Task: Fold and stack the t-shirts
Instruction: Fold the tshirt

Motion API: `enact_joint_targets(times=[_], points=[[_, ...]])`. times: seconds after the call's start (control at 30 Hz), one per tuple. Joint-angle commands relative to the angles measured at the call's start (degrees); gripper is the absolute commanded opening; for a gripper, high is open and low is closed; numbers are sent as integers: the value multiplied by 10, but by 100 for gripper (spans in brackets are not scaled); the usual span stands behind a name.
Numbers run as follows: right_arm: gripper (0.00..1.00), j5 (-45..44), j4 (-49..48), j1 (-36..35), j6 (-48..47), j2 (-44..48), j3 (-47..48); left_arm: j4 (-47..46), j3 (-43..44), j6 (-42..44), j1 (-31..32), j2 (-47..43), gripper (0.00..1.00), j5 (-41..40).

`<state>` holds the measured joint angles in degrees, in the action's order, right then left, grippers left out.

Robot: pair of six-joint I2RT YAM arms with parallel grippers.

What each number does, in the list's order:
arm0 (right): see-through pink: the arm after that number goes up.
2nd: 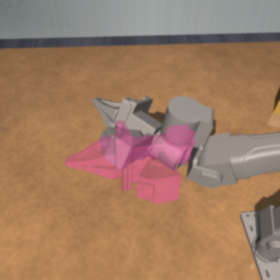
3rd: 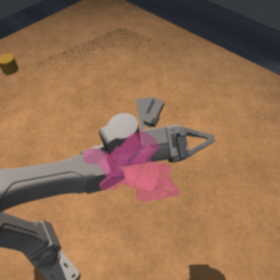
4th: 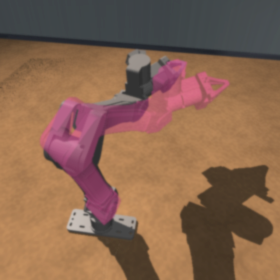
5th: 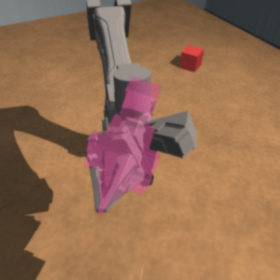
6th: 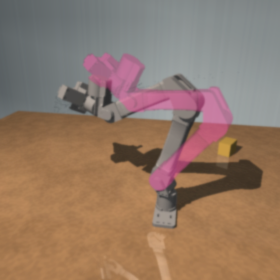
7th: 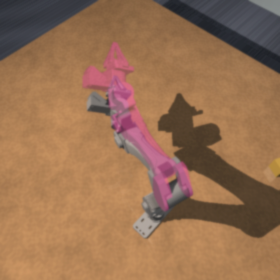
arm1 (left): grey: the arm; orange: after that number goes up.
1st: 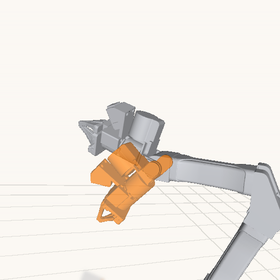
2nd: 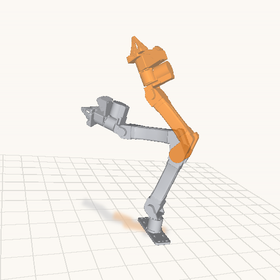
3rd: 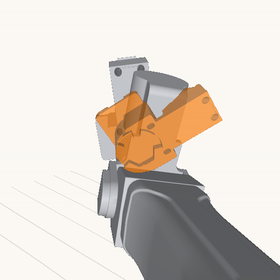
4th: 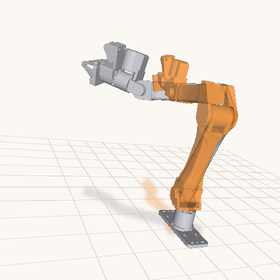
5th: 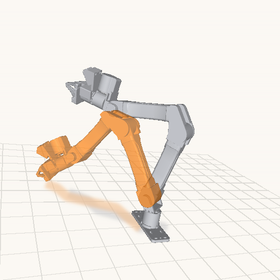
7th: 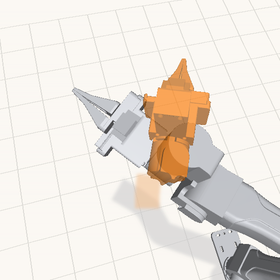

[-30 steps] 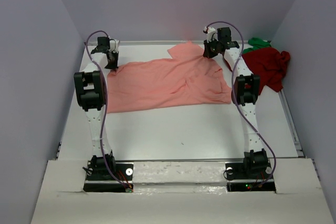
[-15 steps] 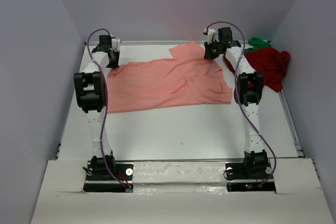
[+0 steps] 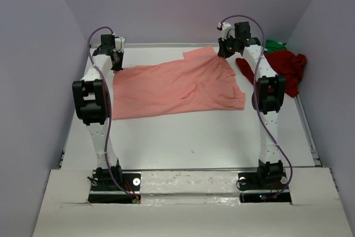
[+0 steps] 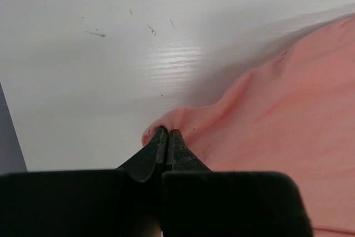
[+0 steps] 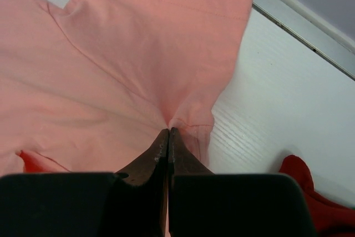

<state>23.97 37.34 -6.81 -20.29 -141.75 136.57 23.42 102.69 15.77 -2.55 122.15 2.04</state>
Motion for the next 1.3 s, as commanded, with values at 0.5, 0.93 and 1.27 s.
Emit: enact_joint_targets(times=[0.5,0.93,1.27], points=[[0,-31,12,3,-48,119,-118,16,-41,26,3,-76,0,-23],[0,-50,40,3,-57,141,-129,0,-96,47,1,-129,0,-37],[0,-57,62,3,-71,165,-148,-5,-126,58,-3,-158,0,-52]])
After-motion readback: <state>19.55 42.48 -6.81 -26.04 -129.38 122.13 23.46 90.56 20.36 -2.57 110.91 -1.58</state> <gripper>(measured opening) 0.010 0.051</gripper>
